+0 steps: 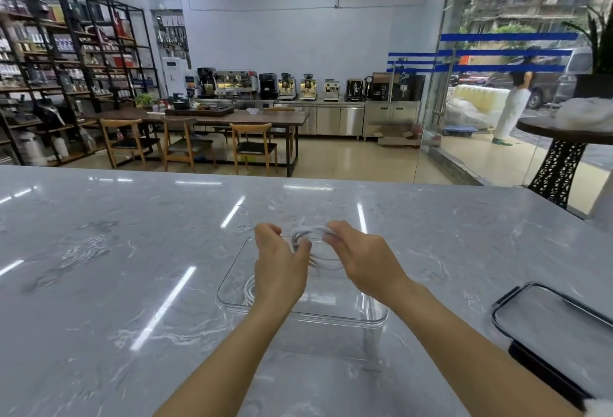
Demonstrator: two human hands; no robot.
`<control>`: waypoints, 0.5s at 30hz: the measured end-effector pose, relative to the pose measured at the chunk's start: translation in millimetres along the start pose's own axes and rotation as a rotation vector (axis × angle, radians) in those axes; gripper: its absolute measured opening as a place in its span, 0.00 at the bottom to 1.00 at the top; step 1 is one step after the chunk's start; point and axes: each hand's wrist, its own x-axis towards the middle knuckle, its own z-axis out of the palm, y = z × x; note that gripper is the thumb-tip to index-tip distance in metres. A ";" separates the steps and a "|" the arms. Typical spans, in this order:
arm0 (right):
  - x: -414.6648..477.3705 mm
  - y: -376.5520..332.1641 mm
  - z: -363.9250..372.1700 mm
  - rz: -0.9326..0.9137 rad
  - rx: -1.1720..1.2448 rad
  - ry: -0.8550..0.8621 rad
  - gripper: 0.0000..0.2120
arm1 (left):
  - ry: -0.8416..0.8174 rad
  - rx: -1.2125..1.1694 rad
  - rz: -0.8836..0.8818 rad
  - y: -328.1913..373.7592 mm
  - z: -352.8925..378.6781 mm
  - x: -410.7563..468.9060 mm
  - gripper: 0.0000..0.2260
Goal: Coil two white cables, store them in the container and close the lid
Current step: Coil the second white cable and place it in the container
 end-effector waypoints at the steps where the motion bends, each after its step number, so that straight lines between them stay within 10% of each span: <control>1: -1.8 1.9 -0.6 -0.111 -0.079 0.029 0.11 | -0.054 -0.075 -0.057 -0.2 -1.4 0.3 0.10; 9: -7.8 19.1 -4.3 -0.483 -0.285 0.106 0.02 | -0.371 -1.074 -0.521 6.6 -28.9 14.0 0.09; 15: -13.1 19.0 -4.4 -0.564 -0.318 0.070 0.07 | -0.552 -0.500 -0.337 8.9 -32.7 7.3 0.08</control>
